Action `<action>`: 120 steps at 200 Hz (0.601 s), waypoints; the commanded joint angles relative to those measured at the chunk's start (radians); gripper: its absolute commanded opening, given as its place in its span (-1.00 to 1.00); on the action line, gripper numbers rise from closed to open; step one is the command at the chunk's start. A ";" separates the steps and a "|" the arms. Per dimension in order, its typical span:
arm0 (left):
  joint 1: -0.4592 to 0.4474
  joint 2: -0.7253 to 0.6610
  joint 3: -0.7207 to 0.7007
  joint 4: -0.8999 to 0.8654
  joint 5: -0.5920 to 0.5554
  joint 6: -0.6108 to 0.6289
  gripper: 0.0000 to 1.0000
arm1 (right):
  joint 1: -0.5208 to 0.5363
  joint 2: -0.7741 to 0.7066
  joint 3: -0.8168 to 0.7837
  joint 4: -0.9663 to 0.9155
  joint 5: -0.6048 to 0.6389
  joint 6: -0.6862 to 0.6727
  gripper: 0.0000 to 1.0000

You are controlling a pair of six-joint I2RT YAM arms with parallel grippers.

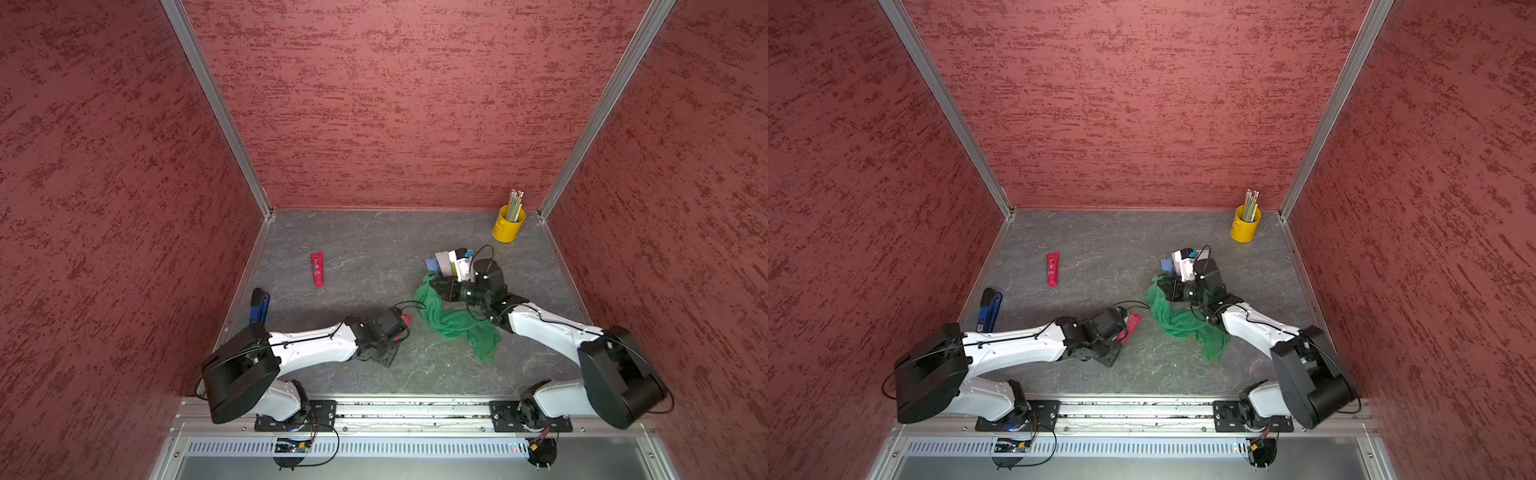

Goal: Wipe the surface of the toothpaste tube
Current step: Adjust the toothpaste at the center of the board, then wipe the dirt from the toothpaste tube.

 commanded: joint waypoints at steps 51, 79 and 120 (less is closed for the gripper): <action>0.005 -0.099 -0.069 0.063 0.010 -0.022 -0.35 | 0.142 0.201 0.026 0.073 -0.069 0.019 -1.00; 0.010 -0.100 -0.076 0.056 0.026 -0.036 -0.42 | 0.183 0.249 0.011 0.094 -0.069 0.031 -1.00; -0.026 -0.102 -0.083 0.036 0.018 -0.088 -0.31 | 0.203 0.282 -0.007 0.134 -0.064 0.048 -1.00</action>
